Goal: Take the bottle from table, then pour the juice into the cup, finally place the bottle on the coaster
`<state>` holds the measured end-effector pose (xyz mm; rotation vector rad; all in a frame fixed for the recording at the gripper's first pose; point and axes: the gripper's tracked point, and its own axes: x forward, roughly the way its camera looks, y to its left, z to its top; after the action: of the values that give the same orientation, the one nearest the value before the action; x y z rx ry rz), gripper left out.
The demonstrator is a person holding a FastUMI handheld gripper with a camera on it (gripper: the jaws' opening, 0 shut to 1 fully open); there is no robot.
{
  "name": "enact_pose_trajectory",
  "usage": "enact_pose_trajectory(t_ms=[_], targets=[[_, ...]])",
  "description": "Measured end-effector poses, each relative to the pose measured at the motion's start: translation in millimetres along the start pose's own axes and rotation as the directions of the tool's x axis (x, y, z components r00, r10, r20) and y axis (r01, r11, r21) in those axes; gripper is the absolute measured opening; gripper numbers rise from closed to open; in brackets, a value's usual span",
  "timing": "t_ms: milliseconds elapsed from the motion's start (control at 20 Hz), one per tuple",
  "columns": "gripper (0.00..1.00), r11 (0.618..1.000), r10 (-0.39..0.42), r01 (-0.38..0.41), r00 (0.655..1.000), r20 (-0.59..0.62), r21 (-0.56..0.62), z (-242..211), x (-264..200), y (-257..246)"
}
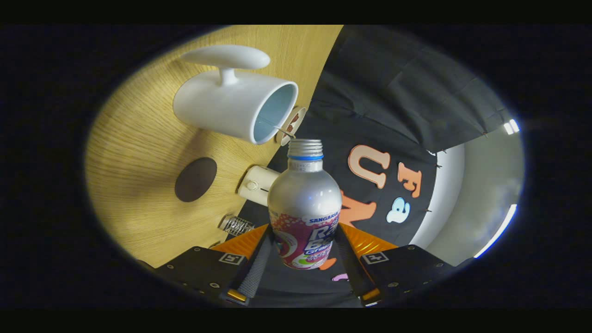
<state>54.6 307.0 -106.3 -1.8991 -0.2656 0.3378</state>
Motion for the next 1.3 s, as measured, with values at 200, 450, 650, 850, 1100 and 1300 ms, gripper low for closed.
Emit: enact_pose_trajectory(t_ms=[200,450,650,850,1100,1300], targets=[[0.77,1.0,0.018,-0.018,1.0,0.003,0.025,4,1,5],[0.77,0.992,0.056,-0.057,0.998,0.009,0.111,10,1,16],[0.77,0.935,0.141,-0.144,0.989,0.034,0.325,19,1,34],[0.77,0.823,0.161,-0.179,0.984,0.081,0.539,36,0,32],[0.78,0.663,0.134,-0.155,0.987,0.088,0.732,32,4,12],[0.78,0.486,0.123,-0.13,0.989,0.08,0.864,15,15,1]])
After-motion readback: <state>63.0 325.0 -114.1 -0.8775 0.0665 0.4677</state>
